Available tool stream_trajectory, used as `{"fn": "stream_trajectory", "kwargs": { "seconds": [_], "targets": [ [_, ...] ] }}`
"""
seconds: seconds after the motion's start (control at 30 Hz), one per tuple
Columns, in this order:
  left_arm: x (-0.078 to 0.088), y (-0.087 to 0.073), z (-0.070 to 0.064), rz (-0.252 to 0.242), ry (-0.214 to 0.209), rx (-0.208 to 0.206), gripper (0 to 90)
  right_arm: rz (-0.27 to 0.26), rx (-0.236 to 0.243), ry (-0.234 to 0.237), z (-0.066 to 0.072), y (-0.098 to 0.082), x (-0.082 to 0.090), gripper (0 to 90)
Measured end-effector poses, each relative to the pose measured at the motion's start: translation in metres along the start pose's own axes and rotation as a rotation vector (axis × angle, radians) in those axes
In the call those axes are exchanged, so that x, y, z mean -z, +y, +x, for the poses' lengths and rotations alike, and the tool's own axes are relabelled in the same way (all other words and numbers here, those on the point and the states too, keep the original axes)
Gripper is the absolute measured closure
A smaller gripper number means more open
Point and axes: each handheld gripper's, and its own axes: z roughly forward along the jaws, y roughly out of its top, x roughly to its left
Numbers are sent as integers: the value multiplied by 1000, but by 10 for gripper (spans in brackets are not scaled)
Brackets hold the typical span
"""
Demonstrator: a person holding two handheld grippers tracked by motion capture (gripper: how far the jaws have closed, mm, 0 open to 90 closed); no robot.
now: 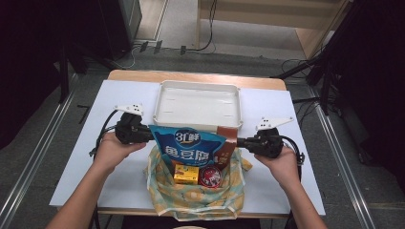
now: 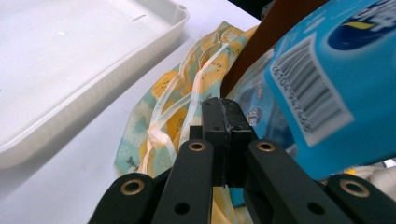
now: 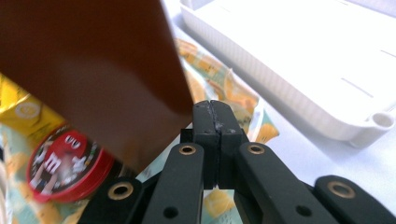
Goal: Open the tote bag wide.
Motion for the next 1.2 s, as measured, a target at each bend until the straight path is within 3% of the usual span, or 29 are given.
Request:
{"fn": "stream_trajectory", "kwargs": {
  "seconds": [0.4,0.53,0.9,1.2],
  "targets": [
    [-27,-1,12,46,-48,8,900,-29,-4,21,-8,10,-20,900],
    [-36,-7,18,50,-56,33,900,-13,-5,23,-12,4,-28,900],
    [-50,-18,27,93,-43,58,900,27,0,8,-15,-9,-44,900],
    [-55,-31,36,103,-42,96,900,65,-30,13,-20,-24,-55,900]
  ]
}}
